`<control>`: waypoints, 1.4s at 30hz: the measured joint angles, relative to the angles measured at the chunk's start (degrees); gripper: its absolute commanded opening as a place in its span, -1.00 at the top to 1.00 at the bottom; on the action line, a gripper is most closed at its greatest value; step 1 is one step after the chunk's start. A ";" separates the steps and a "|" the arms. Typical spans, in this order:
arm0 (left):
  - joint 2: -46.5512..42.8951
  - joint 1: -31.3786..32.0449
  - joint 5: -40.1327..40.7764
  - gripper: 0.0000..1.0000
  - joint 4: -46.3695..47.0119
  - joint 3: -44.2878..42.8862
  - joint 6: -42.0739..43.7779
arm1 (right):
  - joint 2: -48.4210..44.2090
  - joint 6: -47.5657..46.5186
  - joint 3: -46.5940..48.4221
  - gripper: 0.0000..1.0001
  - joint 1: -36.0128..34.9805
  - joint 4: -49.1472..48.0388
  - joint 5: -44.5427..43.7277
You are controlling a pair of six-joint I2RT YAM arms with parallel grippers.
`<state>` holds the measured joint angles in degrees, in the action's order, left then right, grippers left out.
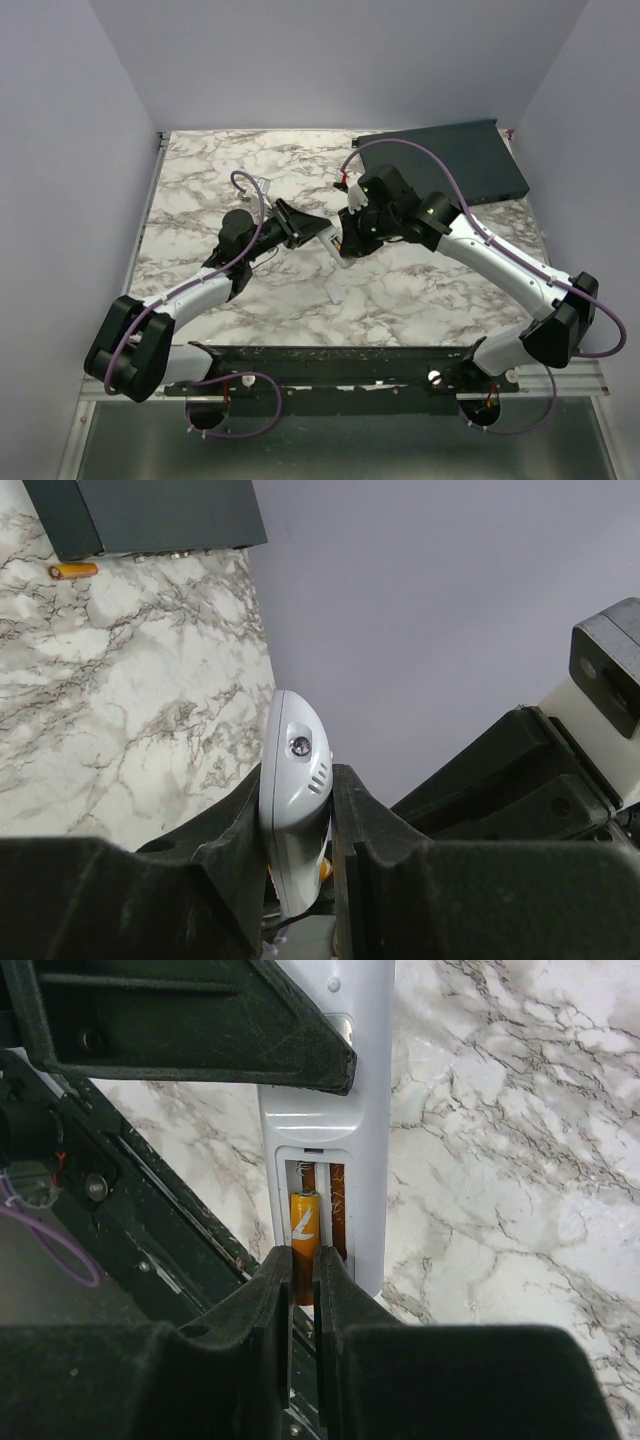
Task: Load the batteries into the remote control
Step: Load the battery into the remote control.
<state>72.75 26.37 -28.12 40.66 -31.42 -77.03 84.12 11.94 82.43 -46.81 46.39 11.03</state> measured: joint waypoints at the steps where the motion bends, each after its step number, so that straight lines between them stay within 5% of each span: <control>1: 0.15 0.00 0.00 1.00 0.20 0.00 -0.15 | 0.00 0.00 0.00 0.96 0.00 0.00 -0.07; 24: 1.53 -0.07 -0.02 1.00 1.68 0.00 -0.90 | 1.11 0.02 0.57 0.91 0.00 -0.52 -1.11; 42: 3.06 -0.11 -0.92 1.00 3.52 0.00 -2.10 | 1.40 -0.02 0.68 0.64 0.00 -0.90 -1.27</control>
<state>75.81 26.26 -29.04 44.18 -31.42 -79.13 85.52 11.92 83.11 -46.81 45.50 9.76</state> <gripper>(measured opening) 0.274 0.169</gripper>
